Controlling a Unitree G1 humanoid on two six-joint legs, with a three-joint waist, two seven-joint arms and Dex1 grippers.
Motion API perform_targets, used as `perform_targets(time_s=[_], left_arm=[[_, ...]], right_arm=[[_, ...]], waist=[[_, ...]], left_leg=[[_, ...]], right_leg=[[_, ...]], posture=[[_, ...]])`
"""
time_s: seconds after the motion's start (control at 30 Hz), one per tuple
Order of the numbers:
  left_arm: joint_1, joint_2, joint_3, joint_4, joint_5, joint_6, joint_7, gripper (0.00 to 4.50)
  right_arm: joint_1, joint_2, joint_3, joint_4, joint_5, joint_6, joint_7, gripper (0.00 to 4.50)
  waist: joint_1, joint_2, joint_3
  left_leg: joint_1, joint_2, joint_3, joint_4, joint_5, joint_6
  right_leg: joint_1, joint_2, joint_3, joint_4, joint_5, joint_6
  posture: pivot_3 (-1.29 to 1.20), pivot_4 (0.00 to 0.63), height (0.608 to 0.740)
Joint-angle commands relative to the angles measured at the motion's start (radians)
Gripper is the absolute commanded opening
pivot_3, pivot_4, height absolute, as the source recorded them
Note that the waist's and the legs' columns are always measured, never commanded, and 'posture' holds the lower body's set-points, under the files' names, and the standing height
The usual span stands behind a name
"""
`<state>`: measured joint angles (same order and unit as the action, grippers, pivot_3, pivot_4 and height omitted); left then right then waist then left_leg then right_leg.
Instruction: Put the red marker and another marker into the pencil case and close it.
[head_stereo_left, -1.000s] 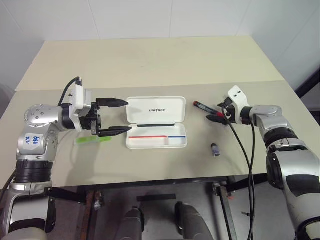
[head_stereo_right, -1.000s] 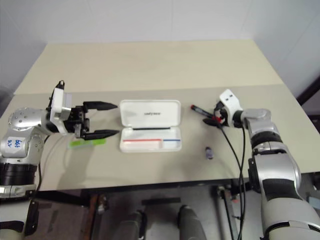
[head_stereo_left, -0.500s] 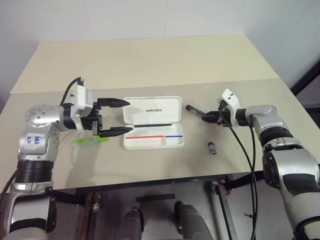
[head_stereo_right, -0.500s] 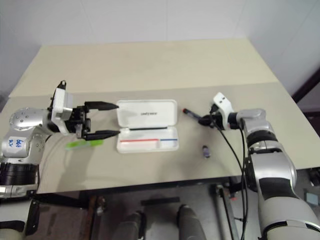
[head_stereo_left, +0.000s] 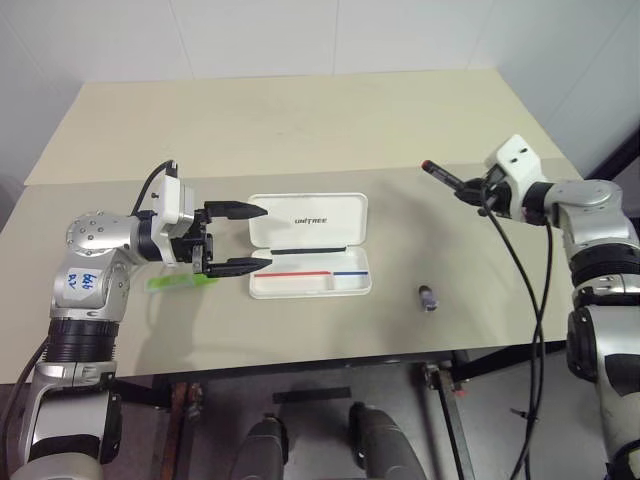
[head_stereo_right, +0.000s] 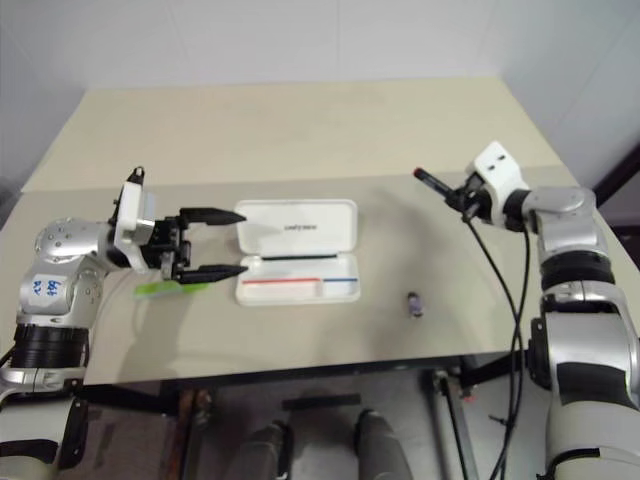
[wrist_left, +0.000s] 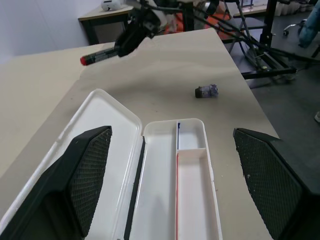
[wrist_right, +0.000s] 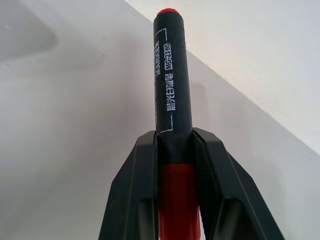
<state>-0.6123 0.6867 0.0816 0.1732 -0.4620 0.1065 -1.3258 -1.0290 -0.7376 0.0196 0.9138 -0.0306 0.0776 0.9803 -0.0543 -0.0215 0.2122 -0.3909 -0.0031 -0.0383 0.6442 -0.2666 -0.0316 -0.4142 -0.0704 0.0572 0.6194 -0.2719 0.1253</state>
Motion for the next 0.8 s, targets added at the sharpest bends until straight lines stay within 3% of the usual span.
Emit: perform_targets(time_s=[0.03, 0.2, 0.37, 0.53, 0.67, 0.8], left_arm=[[0.018, 0.019, 0.024, 0.003, 0.002, -0.024, -0.007, 4.13], [0.067, 0.065, 0.042, 0.002, 0.001, -0.029, -0.024, 4.13], [0.094, 0.088, 0.062, 0.009, 0.004, -0.040, -0.015, 4.13], [0.099, 0.089, 0.068, 0.035, 0.014, -0.060, -0.003, 4.13], [0.094, 0.085, 0.063, 0.063, 0.023, -0.080, -0.001, 4.13], [0.087, 0.084, 0.057, 0.079, 0.027, -0.091, -0.002, 4.13]], right_arm=[[0.119, -0.030, -0.045, -0.369, 0.125, 0.188, 0.090, 0.60], [0.303, -0.006, -0.075, -0.852, 0.297, 0.450, 0.100, 0.60], [0.351, 0.037, -0.028, -1.005, 0.366, 0.503, 0.088, 0.60], [0.364, 0.083, 0.083, -0.967, 0.326, 0.417, 0.121, 0.60], [0.296, 0.156, 0.216, -0.768, 0.189, 0.197, 0.137, 0.60], [0.219, 0.218, 0.261, -0.611, 0.127, 0.070, 0.134, 0.60]], waist=[[-0.001, 0.000, 0.000], [-0.002, 0.001, 0.000], [0.005, 0.000, 0.000], [0.017, 0.000, 0.000], [0.018, 0.000, 0.000], [0.020, 0.000, 0.000]], left_leg=[[0.000, 0.000, 0.000, 0.000, 0.000, 0.000], [0.000, 0.003, 0.000, 0.001, 0.000, 0.000], [0.001, 0.002, -0.001, 0.003, 0.000, -0.001], [0.002, 0.001, -0.001, 0.003, 0.000, 0.000], [0.001, 0.001, -0.001, 0.002, 0.000, 0.000], [0.000, 0.001, 0.000, 0.002, 0.000, 0.000]], right_leg=[[0.000, 0.000, 0.000, 0.000, 0.000, 0.000], [-0.002, 0.003, 0.001, 0.001, 0.000, 0.000], [0.000, 0.002, 0.000, 0.001, 0.000, -0.001], [0.001, 0.001, 0.000, 0.001, 0.000, -0.001], [0.000, 0.001, 0.000, 0.000, -0.001, -0.001], [-0.002, 0.001, 0.000, 0.001, -0.001, -0.001]], posture=[[0.00, 0.150, 0.740], [0.00, 0.150, 0.740], [0.00, 0.150, 0.740], [0.00, 0.150, 0.740], [0.00, 0.150, 0.740], [0.00, 0.150, 0.740]])
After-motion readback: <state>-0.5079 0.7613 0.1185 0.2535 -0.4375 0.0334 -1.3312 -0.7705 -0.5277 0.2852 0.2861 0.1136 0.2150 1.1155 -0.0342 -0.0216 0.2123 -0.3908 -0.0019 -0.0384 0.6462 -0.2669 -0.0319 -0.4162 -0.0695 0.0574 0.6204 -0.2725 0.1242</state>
